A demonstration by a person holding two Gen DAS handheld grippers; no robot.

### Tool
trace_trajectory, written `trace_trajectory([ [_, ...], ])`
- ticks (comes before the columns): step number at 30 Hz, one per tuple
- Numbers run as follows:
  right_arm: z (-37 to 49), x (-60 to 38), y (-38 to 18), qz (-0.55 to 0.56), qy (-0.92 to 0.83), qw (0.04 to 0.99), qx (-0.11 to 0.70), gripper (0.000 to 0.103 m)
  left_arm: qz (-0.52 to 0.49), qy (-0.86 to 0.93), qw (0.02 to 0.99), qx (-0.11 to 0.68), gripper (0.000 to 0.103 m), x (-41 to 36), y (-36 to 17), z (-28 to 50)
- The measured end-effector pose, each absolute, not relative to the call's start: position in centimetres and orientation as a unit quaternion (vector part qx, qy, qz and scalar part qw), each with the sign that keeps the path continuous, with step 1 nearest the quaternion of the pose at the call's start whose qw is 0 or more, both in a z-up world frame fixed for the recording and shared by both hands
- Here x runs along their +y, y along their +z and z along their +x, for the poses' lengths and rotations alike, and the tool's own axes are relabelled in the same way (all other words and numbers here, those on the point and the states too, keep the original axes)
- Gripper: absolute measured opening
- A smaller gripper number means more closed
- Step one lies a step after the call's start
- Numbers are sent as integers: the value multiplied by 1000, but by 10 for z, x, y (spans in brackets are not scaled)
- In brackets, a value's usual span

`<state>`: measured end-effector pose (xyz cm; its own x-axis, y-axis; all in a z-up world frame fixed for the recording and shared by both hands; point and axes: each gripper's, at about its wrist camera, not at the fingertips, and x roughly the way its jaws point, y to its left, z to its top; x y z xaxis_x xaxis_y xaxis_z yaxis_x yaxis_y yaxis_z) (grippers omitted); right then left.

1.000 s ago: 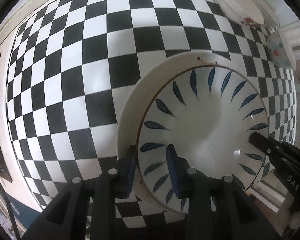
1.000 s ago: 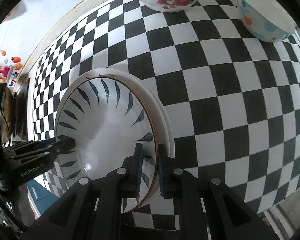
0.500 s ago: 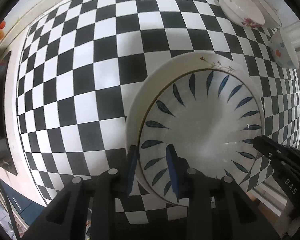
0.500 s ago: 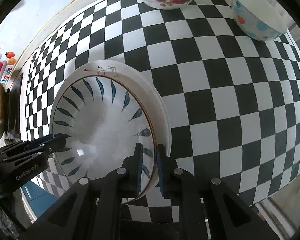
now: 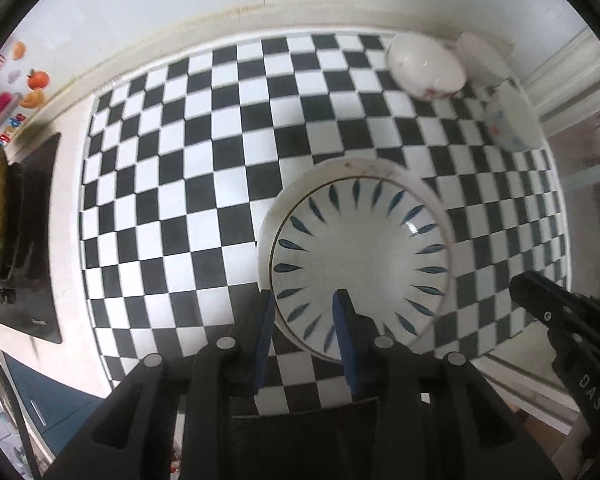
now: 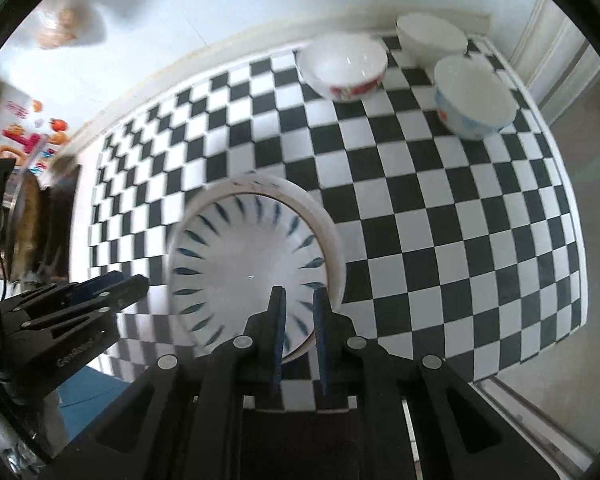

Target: Organize plates and bowls

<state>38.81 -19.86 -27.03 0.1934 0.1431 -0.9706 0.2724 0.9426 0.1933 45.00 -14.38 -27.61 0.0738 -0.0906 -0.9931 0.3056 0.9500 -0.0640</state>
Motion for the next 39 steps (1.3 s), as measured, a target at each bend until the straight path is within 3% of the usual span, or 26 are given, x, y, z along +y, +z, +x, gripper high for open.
trace_trajectory([
  [11, 351, -191, -187, 138, -23, 789, 599, 15, 31, -114, 757, 643, 28, -133, -210, 421],
  [28, 329, -194, -152, 118, 4, 798, 591, 16, 5, -107, 773, 625, 28, -127, -180, 390],
  [30, 333, -194, -158, 123, 9, 789, 602, 29, -5, -116, 774, 622, 35, -126, -180, 392],
  [32, 334, -197, -164, 147, 13, 784, 602, 67, -7, -122, 773, 623, 35, -125, -183, 396],
  [33, 334, -197, -166, 150, 11, 784, 602, 74, -11, -127, 772, 623, 36, -124, -185, 400],
  [37, 334, -200, -170, 172, -9, 791, 588, 79, -18, -133, 777, 615, 36, -118, -192, 414],
  [39, 335, -204, -171, 190, -19, 793, 579, 86, -27, -143, 774, 616, 36, -116, -196, 425],
])
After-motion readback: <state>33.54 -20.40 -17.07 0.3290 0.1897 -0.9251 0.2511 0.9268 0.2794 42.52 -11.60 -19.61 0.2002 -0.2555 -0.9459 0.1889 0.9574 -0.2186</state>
